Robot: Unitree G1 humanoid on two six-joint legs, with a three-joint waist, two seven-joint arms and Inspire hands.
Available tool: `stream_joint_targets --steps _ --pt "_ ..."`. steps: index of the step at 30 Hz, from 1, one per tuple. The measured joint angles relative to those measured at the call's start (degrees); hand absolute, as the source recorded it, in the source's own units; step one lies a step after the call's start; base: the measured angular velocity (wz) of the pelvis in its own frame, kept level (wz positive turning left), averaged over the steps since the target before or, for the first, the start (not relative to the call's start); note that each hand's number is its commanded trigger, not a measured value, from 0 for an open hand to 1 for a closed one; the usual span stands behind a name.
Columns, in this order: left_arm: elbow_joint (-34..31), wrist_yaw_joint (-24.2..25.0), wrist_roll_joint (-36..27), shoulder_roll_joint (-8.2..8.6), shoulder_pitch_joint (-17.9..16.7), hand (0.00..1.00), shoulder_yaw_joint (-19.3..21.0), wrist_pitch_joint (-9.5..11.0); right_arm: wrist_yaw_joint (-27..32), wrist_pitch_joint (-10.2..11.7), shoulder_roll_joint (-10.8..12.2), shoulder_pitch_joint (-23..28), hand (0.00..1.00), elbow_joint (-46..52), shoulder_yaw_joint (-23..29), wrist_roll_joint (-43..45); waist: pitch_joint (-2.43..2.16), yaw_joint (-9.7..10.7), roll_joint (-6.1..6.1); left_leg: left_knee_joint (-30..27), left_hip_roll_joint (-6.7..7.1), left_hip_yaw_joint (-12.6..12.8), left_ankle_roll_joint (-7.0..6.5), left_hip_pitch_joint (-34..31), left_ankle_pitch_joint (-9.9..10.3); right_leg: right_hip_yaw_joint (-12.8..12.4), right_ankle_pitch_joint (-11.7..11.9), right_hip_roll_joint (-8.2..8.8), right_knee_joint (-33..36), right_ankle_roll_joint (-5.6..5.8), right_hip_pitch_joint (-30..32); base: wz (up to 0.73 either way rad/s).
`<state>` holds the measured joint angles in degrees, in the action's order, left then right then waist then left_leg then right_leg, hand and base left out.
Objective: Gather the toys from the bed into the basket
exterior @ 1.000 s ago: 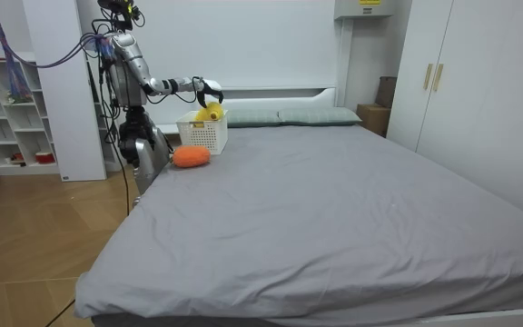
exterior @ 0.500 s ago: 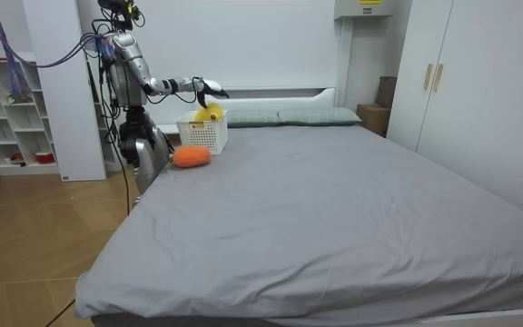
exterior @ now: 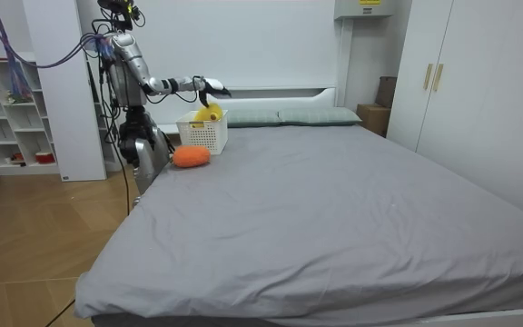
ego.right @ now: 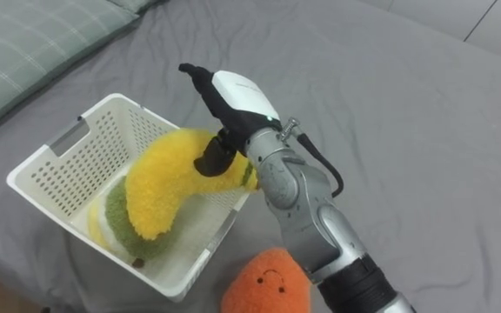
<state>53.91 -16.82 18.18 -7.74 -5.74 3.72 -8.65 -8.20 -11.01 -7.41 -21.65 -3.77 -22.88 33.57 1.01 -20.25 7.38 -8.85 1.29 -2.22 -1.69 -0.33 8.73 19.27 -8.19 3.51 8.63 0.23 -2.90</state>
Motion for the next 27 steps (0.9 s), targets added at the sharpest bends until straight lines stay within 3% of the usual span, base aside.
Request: stream_joint_targets --steps 6,11,14,20,27 --pt "0.0 -0.4 0.0 0.03 -1.1 0.0 0.0 0.5 1.6 1.2 -0.8 0.0 0.0 0.4 5.8 -4.5 -0.02 1.9 0.05 -0.3 -0.04 0.5 -0.02 0.2 0.0 -0.4 0.0 -0.01 0.1 0.02 0.0 -0.03" --pt "0.0 -0.6 0.0 0.34 -1.3 0.0 0.7 0.8 3.4 2.3 -2.1 0.8 0.0 0.4 8.6 -4.6 0.3 3.5 -0.42 0.0 -0.41 1.9 -0.01 1.0 0.0 -2.1 0.1 -0.34 0.1 -0.01 0.0 -0.12" --pt "0.4 -1.2 0.0 0.34 -1.5 0.0 1.1 1.2 3.8 3.2 -3.0 1.8 0.0 0.4 10.2 -5.5 0.26 5.4 -0.57 0.2 -0.5 2.2 0.0 1.3 0.0 -2.4 0.2 -0.42 0.1 -0.06 0.0 -0.1" --pt "1.8 -1.2 0.0 0.68 -1.8 0.0 4.8 1.4 5.7 3.6 -4.6 4.8 0.0 0.4 14.1 -7.1 0.12 7.5 -1.02 0.6 -0.64 3.4 0.0 2.0 0.0 -3.6 0.2 -0.55 0.1 -0.06 0.0 -0.09" --pt "1.8 -1.2 -0.3 1.59 -2.9 0.0 5.7 1.1 7.8 3.7 -4.7 9.1 0.0 0.4 16.3 -9.1 -1.28 9.5 -2.69 0.7 -0.79 4.5 -0.05 2.7 0.1 -4.2 0.2 -0.3 0.3 -0.08 0.0 -0.05"
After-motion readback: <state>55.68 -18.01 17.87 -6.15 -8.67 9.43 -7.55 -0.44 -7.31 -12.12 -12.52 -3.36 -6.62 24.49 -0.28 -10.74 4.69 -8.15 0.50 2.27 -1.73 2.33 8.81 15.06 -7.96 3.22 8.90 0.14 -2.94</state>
